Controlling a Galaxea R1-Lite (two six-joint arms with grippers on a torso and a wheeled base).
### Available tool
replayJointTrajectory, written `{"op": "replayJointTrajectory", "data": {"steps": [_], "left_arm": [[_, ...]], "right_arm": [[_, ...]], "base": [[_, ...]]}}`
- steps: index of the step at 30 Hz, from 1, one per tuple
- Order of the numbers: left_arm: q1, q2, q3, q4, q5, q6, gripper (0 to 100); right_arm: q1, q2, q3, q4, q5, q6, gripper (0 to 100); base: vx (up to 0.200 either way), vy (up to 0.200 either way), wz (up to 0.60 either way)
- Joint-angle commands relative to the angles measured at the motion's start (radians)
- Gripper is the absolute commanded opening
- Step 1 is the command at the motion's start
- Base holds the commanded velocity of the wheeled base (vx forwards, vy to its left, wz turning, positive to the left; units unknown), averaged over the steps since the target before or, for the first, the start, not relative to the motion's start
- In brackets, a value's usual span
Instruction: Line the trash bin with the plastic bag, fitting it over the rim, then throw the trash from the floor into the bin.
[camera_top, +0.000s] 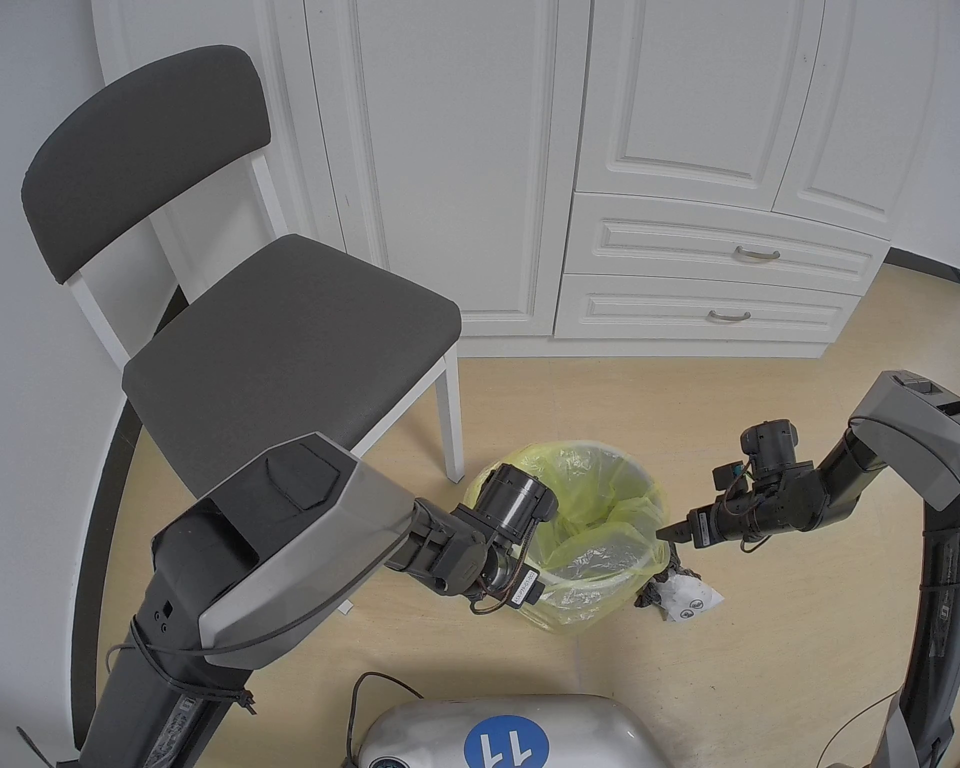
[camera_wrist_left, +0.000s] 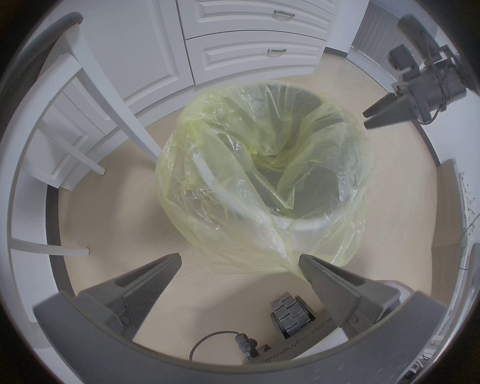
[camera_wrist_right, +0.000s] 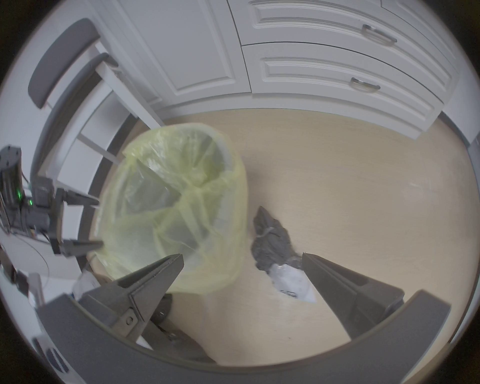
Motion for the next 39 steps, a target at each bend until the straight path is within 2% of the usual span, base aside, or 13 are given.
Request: {"op": "replayJointTrajectory", "data": {"steps": [1,3,4,6,9,14,18,19,25,29,31,32,39], "left_arm": [[0.006,0.054,-0.028,-0.043,-0.004,-0.006,100],[0.006,0.059,-0.033,-0.052,-0.008,-0.018,100],[0.004,0.060,-0.042,-0.055,-0.022,-0.029,100],[0.004,0.059,-0.045,-0.057,-0.033,-0.033,100],[0.004,0.053,-0.034,-0.055,-0.034,-0.033,100],[0.001,0.042,-0.024,-0.057,-0.036,-0.036,100],[0.001,0.030,-0.022,-0.057,-0.036,-0.036,100],[0.001,0.027,-0.021,-0.057,-0.036,-0.036,100],[0.000,0.011,-0.011,-0.055,-0.036,-0.038,100],[0.000,-0.012,0.018,-0.057,-0.036,-0.038,100],[0.001,-0.016,0.021,-0.057,-0.036,-0.038,100],[0.003,-0.035,0.042,-0.058,-0.036,-0.038,100],[0.011,-0.072,0.093,-0.081,-0.037,-0.044,100]], "right_arm": [[0.115,0.000,-0.047,-0.048,-0.015,0.196,100],[0.149,0.023,-0.067,-0.076,-0.038,0.263,100],[0.181,0.054,-0.101,-0.102,-0.090,0.332,100],[0.216,0.103,-0.155,-0.122,-0.178,0.386,100],[0.256,0.184,-0.239,-0.121,-0.280,0.412,100],[0.275,0.210,-0.255,-0.104,-0.349,0.395,100],[0.264,0.156,-0.221,-0.056,-0.382,0.343,100],[0.255,0.123,-0.193,-0.035,-0.389,0.292,100],[0.210,0.006,-0.075,-0.022,-0.388,0.165,100],[0.164,-0.029,0.008,-0.022,-0.377,0.021,100],[0.158,-0.028,0.017,-0.022,-0.377,-0.001,100],[0.143,-0.011,0.043,-0.022,-0.374,-0.068,100],[0.132,0.052,0.023,-0.024,-0.372,-0.094,100]], "base": [[0.000,0.000,0.00],[0.000,0.000,0.00],[0.000,0.000,0.00],[0.000,0.000,0.00],[0.000,0.000,0.00],[0.000,0.000,0.00],[0.000,0.000,0.00],[0.000,0.000,0.00],[0.000,0.000,0.00],[0.000,0.000,0.00],[0.000,0.000,0.00],[0.000,0.000,0.00],[0.000,0.000,0.00]]}}
